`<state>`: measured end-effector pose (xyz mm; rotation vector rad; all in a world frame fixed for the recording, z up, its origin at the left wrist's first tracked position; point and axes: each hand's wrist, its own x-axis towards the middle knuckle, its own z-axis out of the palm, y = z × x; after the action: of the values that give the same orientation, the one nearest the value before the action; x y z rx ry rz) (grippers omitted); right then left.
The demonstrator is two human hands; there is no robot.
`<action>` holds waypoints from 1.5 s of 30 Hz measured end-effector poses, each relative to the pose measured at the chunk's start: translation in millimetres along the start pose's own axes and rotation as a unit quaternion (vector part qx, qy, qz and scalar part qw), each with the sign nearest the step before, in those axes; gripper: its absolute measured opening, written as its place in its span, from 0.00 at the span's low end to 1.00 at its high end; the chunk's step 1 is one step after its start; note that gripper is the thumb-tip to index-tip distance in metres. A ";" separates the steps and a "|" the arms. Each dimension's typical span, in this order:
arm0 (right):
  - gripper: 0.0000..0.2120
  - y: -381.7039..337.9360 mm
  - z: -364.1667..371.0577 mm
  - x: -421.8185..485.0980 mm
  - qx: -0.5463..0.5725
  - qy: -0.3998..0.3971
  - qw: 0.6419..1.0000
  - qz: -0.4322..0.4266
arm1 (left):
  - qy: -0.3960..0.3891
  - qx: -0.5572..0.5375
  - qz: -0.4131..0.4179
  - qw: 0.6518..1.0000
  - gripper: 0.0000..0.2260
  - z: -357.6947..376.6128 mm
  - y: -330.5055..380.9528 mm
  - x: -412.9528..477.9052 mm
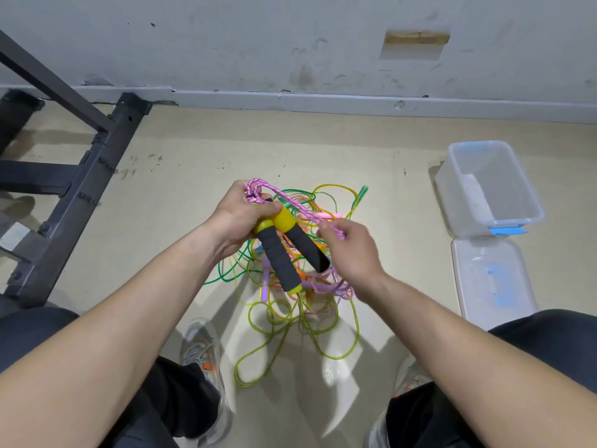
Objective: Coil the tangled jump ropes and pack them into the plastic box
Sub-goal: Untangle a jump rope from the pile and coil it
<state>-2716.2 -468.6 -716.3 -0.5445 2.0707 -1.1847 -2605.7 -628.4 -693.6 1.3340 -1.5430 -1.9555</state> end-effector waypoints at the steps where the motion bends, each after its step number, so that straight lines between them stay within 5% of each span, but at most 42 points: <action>1: 0.14 2.9 -5.2 8.0 -0.013 0.018 1.000 0.013 | -0.016 -0.001 -0.003 1.000 0.15 -1.6 1.9 -1.1; 6: 0.15 1.8 -17.3 18.5 -0.186 -0.022 0.982 -0.031 | -0.071 -0.032 0.006 0.997 0.13 -0.8 3.4 -6.6; 11: 0.19 -10.5 -1.0 -5.6 -0.098 -0.177 0.977 -0.071 | -0.038 -0.027 0.042 0.998 0.09 0.5 -3.0 -7.0; 15: 0.13 -2.2 1.3 -1.7 -0.183 -0.148 0.961 -0.145 | -0.039 -0.025 0.049 0.998 0.05 5.3 -9.0 -11.0; 23: 0.20 -3.8 4.8 -1.1 -0.245 -0.107 0.952 -0.148 | -0.085 0.000 0.013 0.996 0.04 2.3 -4.6 -11.7; 31: 0.14 2.8 32.4 -34.5 -0.209 -0.040 0.948 -0.236 | 0.161 -0.019 0.062 0.985 0.07 -5.2 -6.5 9.6; 34: 0.13 9.4 50.6 -52.9 -0.144 -0.023 0.954 -0.262 | 0.187 -0.053 0.075 0.978 0.13 2.0 -11.2 10.8; 38: 0.15 -6.3 42.3 -58.4 -0.237 0.029 0.920 -0.311 | 0.219 -0.046 0.107 0.969 0.11 1.1 -12.2 15.4; 41: 0.13 -11.8 46.6 -70.0 -0.124 -0.032 0.957 -0.261 | 0.248 -0.023 0.122 0.961 0.09 8.9 -14.6 12.2; 45: 0.12 17.8 56.3 -56.7 0.028 -0.142 0.987 -0.064 | 0.213 -0.101 0.060 0.970 0.08 16.1 -14.0 9.1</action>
<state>-2636.8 -456.1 -731.8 -0.7819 1.7771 -1.1604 -2619.4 -620.2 -710.5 1.4200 -1.1577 -1.5719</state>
